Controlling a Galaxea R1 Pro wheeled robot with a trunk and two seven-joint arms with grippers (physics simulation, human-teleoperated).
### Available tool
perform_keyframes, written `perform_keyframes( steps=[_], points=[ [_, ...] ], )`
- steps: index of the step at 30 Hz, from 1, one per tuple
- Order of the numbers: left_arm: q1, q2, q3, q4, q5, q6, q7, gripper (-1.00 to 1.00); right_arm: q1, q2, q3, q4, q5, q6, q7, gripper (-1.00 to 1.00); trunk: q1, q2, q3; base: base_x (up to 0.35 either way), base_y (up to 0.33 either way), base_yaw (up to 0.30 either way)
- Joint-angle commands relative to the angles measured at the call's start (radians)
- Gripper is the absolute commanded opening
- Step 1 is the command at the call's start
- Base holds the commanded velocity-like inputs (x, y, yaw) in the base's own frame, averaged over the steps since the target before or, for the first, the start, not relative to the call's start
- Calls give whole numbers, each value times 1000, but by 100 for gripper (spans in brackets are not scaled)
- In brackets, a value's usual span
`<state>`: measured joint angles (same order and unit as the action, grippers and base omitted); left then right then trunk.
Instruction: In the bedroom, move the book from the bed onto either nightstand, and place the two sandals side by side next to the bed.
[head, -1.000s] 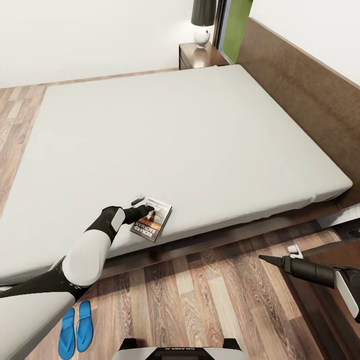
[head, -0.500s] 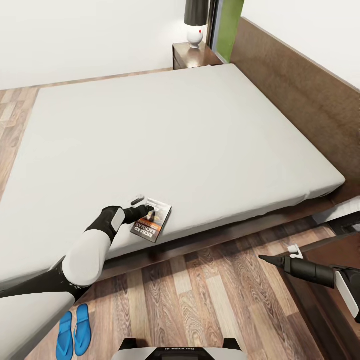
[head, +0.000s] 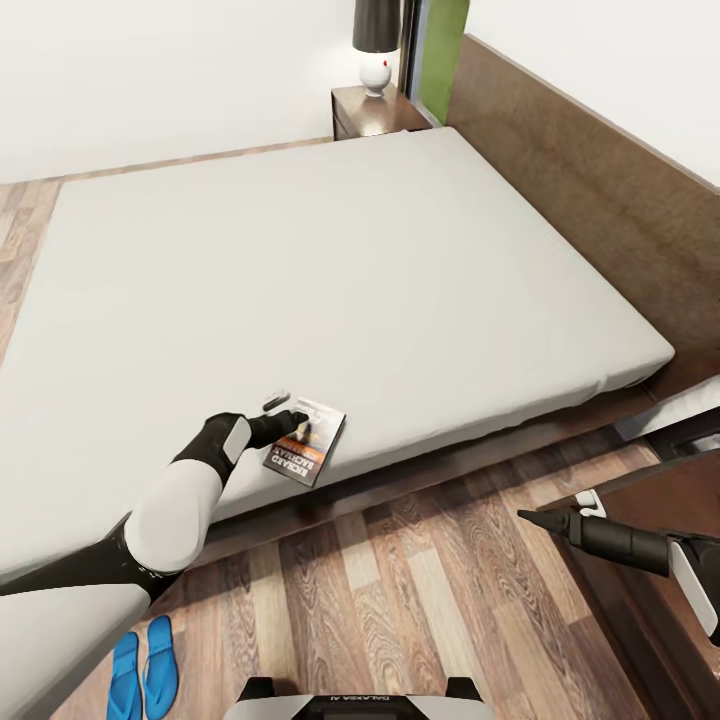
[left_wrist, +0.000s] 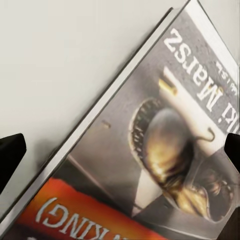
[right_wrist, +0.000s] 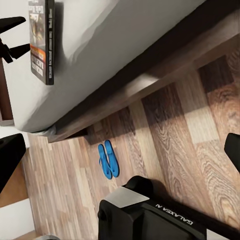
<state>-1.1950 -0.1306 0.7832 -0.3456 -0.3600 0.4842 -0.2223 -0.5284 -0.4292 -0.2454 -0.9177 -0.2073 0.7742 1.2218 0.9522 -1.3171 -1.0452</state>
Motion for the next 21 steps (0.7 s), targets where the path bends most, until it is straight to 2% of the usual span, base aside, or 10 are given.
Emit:
perform_keyframes(
  steps=[1,5,11,21],
  points=[
    [0,-1,10,8,-4,8,-8,100,0,0,0,0,-4,7,1,100,0,0,-1,0,0,-8],
    [0,-1,10,8,-4,6,-8,100,0,0,0,0,-3,7,1,100,0,0,-1,-26,0,-3],
    [0,-1,10,8,-4,5,-8,100,-1,0,-2,0,-4,7,1,100,0,0,-1,-218,0,0],
    [0,-1,10,8,-4,4,-8,100,0,-2,-2,0,-4,6,1,100,0,0,-1,-25,0,0]
  ],
)
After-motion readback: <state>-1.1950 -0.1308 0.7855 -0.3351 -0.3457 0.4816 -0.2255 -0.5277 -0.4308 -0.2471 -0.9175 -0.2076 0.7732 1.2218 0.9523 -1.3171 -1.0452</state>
